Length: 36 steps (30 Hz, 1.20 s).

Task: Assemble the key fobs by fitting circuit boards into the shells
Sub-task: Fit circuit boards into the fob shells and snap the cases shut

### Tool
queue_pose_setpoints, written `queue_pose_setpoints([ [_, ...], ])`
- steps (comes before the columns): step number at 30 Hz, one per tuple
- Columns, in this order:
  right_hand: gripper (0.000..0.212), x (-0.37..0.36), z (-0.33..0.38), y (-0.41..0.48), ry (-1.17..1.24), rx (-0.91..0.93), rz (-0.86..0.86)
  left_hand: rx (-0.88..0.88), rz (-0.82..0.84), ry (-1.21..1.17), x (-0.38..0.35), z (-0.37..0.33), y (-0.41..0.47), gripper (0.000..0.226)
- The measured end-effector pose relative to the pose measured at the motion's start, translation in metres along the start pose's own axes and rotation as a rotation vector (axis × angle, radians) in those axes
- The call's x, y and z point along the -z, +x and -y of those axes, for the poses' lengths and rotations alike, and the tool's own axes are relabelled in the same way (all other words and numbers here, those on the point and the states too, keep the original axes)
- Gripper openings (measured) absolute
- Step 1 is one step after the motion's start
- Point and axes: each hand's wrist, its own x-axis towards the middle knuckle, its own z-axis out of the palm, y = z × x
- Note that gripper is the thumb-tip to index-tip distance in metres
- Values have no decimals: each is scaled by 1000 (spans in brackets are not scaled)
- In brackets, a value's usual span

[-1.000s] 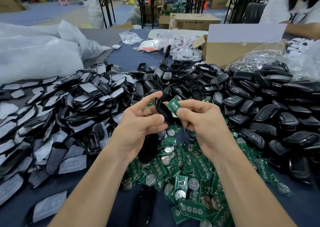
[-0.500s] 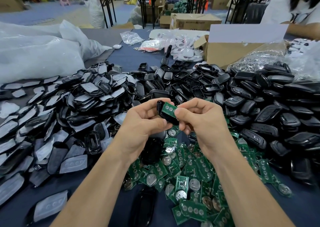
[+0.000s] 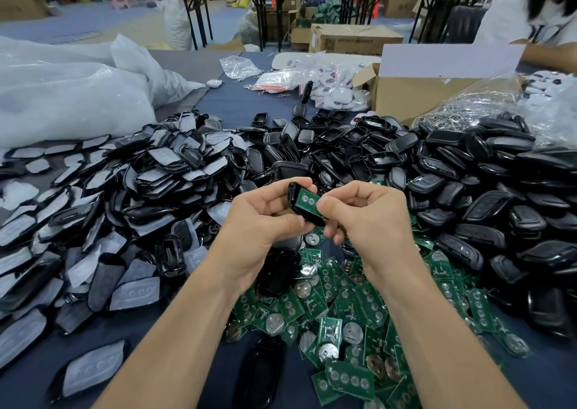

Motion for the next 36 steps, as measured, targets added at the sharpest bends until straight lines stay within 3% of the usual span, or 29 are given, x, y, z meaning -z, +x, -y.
queue_pose_setpoints([
  [3, 16, -4, -4, -1, -95, -4, -61, 11, -38, 41, -4, 0, -2, 40],
  [6, 11, -9, -5, -4, -209, 18, -105, -26, -183, 84, -10, 2, -1, 20],
  [10, 18, -16, -7, -7, -415, 94, -130, -56, -292, 134, -14, 4, -1, 23],
  [14, 23, -20, -13, -7, -473, 120, -147, -67, -346, 91, -13, 4, -1, 26],
  [19, 9, -20, -14, -5, -315, 85, 15, -101, -362, 57, -12, 6, 2, 23],
  [24, 10, -13, -14, -2, -173, 58, -58, -69, -253, 195, -3, 2, 2, 30],
  [26, 8, -12, -14, -3, -143, 53, -9, -65, -278, 200, -4, 0, 2, 33],
  [30, 31, -9, -13, -4, -279, 108, 85, -207, -378, 631, -4, 2, -3, 32],
  [34, 33, -6, -12, -6, -470, 241, 47, -315, -315, 1031, -7, 2, -9, 31],
  [36, 30, -7, -12, -6, -429, 232, -28, -386, -393, 1106, -9, 2, -10, 33],
])
